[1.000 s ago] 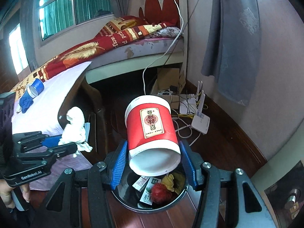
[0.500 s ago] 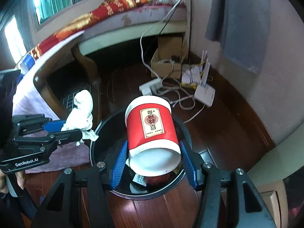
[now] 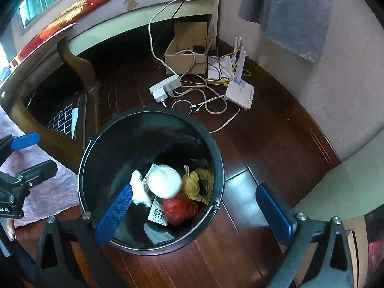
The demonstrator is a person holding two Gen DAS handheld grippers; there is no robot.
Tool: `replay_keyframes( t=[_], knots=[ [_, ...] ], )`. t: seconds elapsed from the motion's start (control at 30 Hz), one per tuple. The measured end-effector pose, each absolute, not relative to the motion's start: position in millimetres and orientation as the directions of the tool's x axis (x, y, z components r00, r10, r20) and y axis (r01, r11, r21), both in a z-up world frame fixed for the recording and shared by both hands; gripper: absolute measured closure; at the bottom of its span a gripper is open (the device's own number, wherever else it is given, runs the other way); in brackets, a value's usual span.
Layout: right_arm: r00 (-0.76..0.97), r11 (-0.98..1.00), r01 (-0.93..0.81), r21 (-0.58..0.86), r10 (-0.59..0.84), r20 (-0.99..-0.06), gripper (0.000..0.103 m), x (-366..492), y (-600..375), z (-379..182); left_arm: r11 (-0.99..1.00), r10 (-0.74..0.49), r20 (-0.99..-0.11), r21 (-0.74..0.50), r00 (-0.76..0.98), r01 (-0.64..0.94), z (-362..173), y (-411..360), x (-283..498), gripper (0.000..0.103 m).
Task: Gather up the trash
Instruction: 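Carry the tissue and red cup over the black bin and release both, then move both tools back over the bed toward the remaining cloths and cups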
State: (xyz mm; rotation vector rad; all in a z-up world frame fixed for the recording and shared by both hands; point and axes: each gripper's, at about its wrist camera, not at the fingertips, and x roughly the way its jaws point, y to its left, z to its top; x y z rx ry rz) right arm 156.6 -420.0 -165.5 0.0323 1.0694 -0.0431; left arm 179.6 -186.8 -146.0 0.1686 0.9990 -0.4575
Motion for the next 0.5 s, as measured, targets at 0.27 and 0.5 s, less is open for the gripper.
replay_keyframes(
  t=[0.27, 0.5],
  knots=[
    [0.512, 0.999, 0.032, -0.001, -0.018, -0.859, 0.000, 155, -406, -149, 0.897, -0.300, -0.817, -0.066, 0.493, 0.436, -131, -180, 177, 0.002],
    [0.569, 1.000, 0.012, 0.006, -0.002, -0.822, 0.000, 153, -394, -118, 0.901, -0.312, -0.782, -0.064, 0.540, 0.428, -103, -169, 163, 0.002]
  ],
)
